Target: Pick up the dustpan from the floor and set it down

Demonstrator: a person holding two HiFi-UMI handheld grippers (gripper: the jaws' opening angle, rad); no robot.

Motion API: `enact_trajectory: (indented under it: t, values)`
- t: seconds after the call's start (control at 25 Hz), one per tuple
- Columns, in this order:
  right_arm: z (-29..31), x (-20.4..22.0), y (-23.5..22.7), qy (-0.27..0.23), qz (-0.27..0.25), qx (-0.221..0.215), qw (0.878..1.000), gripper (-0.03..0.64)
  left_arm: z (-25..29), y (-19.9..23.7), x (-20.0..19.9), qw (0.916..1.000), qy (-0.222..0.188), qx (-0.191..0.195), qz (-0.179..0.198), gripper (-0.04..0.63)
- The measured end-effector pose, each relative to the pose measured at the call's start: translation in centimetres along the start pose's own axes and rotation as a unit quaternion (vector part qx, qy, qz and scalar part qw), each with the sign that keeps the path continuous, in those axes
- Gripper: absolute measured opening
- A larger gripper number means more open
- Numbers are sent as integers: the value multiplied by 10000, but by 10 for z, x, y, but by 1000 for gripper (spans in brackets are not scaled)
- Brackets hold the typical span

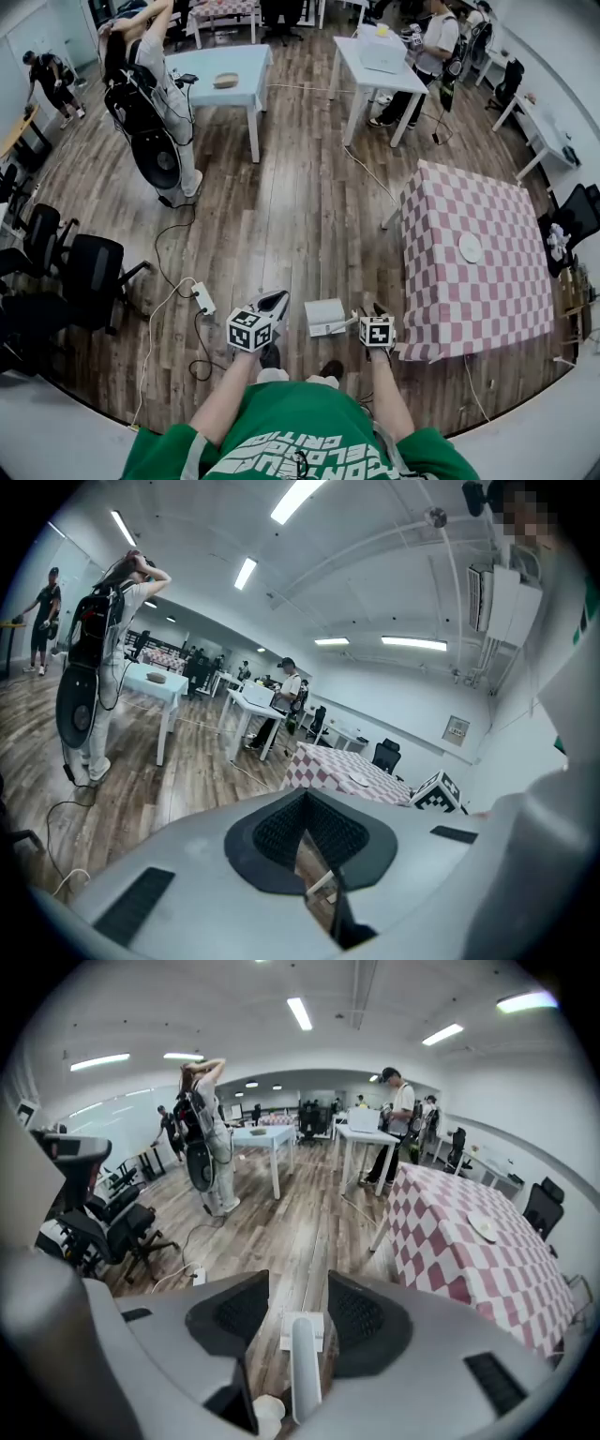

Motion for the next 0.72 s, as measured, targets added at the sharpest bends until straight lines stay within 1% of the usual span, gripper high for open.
enact_trajectory:
  t: [0.2,0.32,0.48,0.6,0.72]
  values:
    - [-44,-48,9,-814,265,321,9958,192,4,-2,-10,9993,41,271,249,3]
    - [-70,-70,18,-1221,288,522,9907,127,2,-5,-18,9984,32,432,376,3]
    - [-102,-89,32,-1680,312,834,9818,48,4,-9,-30,9959,2,758,500,3]
    - [-121,-96,43,-1915,336,993,9759,15,4,-12,-37,9937,-31,969,564,3]
    - [-139,-97,46,-2105,402,1126,9702,8,7,-15,-41,9918,-64,1128,592,3]
Point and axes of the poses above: the fingertips, and each gripper's own axes: z forward along the fingers, y to its left, x out of its underside, the point moved 3 cm from there along -z, backward along the fingers, and after that the axes turned 12 degrees about -y, right-handed, at the moved point
